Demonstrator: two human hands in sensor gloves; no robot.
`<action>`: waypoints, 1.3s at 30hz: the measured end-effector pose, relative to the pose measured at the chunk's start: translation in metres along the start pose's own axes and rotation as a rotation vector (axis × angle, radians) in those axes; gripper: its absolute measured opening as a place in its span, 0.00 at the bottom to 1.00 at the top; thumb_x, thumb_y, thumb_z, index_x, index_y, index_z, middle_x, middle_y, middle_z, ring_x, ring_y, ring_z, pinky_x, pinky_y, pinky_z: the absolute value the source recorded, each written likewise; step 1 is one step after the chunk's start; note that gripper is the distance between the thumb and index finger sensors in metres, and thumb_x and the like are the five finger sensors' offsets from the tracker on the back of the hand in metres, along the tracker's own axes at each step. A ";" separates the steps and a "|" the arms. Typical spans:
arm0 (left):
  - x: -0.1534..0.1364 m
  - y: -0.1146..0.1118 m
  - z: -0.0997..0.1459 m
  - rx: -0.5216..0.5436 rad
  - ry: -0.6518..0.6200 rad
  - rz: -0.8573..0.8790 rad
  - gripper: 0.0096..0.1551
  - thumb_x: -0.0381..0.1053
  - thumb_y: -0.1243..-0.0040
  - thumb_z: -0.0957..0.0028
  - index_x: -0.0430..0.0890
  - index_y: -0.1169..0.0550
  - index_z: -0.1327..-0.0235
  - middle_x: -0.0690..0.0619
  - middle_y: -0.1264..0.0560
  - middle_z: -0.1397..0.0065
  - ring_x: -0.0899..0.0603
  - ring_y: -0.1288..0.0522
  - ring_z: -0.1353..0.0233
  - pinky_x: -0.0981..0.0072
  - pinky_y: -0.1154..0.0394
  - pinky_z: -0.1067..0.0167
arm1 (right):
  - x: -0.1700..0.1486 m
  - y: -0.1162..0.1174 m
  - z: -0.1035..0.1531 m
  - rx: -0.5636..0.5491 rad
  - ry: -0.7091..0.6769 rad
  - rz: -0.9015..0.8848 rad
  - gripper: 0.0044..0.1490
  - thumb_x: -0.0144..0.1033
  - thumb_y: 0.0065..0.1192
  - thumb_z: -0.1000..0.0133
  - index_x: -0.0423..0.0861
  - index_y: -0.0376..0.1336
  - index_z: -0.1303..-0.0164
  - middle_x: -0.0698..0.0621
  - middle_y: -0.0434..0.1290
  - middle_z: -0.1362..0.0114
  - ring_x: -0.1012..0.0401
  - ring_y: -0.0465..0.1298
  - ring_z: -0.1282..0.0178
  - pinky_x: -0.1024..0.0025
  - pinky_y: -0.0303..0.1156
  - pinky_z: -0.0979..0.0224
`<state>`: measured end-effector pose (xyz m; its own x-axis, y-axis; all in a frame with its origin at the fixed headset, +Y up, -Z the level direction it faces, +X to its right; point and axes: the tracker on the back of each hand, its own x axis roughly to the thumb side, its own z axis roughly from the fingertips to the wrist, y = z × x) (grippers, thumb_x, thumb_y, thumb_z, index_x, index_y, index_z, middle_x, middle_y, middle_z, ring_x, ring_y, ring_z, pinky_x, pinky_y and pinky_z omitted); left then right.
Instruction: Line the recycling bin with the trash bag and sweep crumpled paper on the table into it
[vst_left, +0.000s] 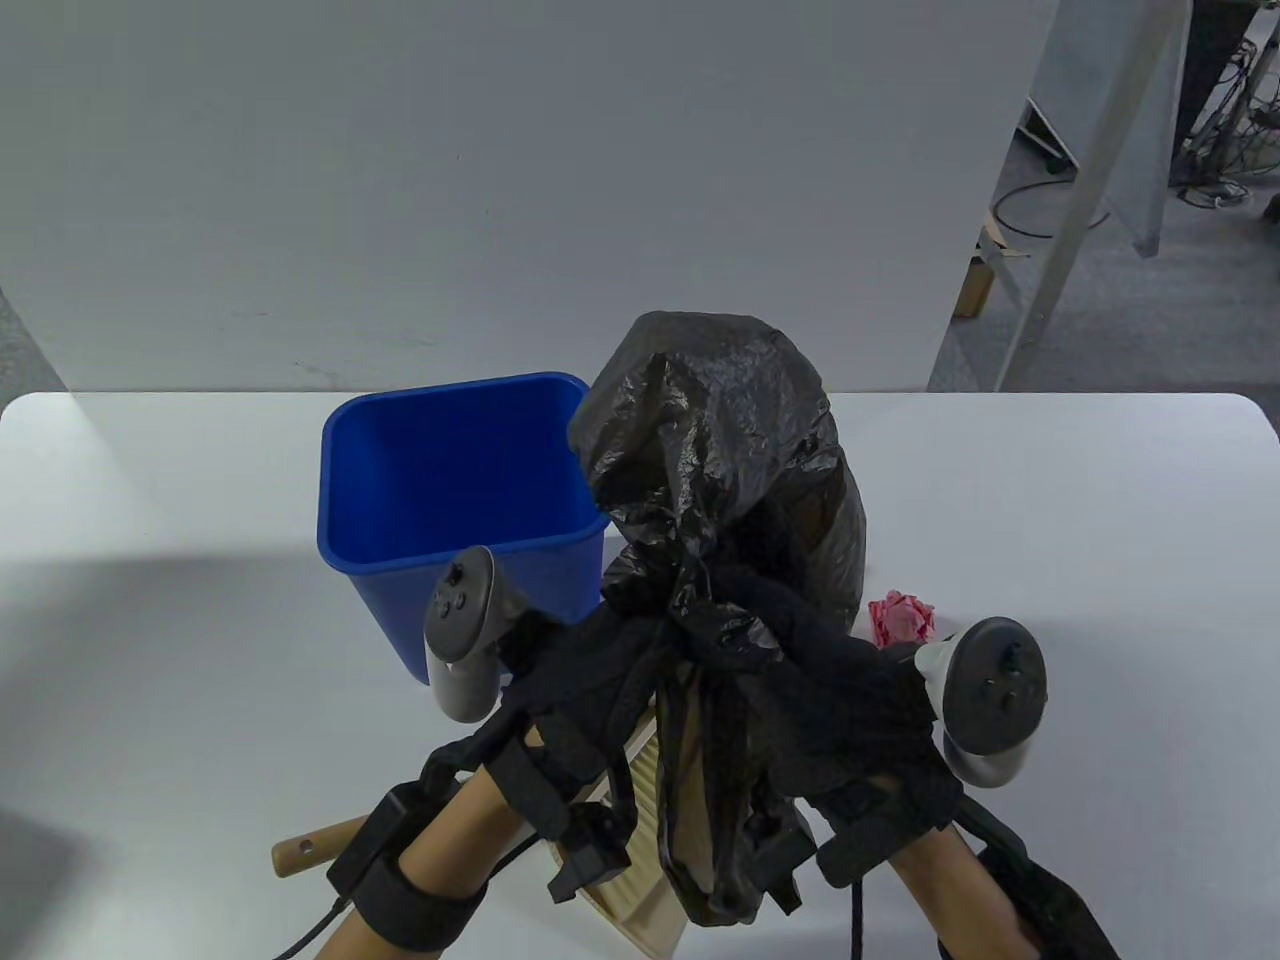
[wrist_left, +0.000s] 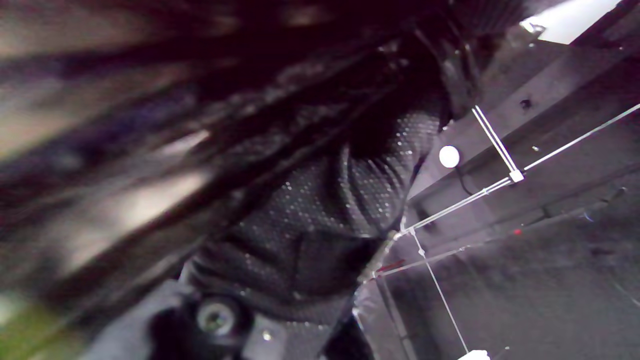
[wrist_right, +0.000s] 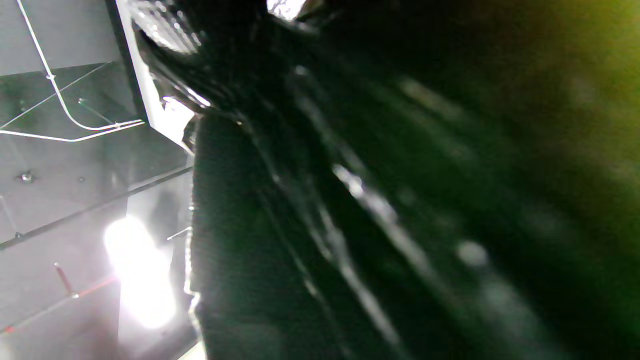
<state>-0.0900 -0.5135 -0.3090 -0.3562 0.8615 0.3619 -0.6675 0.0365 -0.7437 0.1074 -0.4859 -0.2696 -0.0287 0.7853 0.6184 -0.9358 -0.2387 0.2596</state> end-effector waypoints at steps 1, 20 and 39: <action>0.000 -0.001 0.000 0.003 0.001 -0.007 0.40 0.66 0.59 0.36 0.73 0.58 0.14 0.59 0.67 0.07 0.28 0.63 0.10 0.15 0.50 0.29 | -0.001 0.000 0.000 0.001 -0.001 -0.006 0.27 0.47 0.45 0.32 0.54 0.61 0.24 0.32 0.36 0.10 0.23 0.35 0.23 0.18 0.44 0.34; -0.044 -0.023 -0.004 -0.035 0.117 0.086 0.38 0.65 0.60 0.35 0.73 0.57 0.14 0.59 0.67 0.07 0.29 0.60 0.09 0.17 0.49 0.26 | 0.001 -0.024 0.026 0.114 0.123 0.462 0.27 0.46 0.47 0.33 0.53 0.62 0.25 0.33 0.36 0.10 0.24 0.38 0.22 0.19 0.46 0.32; 0.098 0.043 0.039 0.221 -0.172 -0.216 0.37 0.64 0.59 0.35 0.71 0.52 0.12 0.57 0.64 0.06 0.26 0.58 0.10 0.16 0.47 0.29 | 0.039 0.069 -0.078 0.146 -0.228 0.169 0.25 0.46 0.46 0.33 0.57 0.61 0.25 0.39 0.36 0.09 0.26 0.37 0.20 0.20 0.46 0.30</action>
<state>-0.1789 -0.4473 -0.2841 -0.2838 0.7471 0.6011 -0.8580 0.0820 -0.5070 0.0143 -0.4271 -0.2858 -0.0843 0.5832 0.8080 -0.8636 -0.4473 0.2328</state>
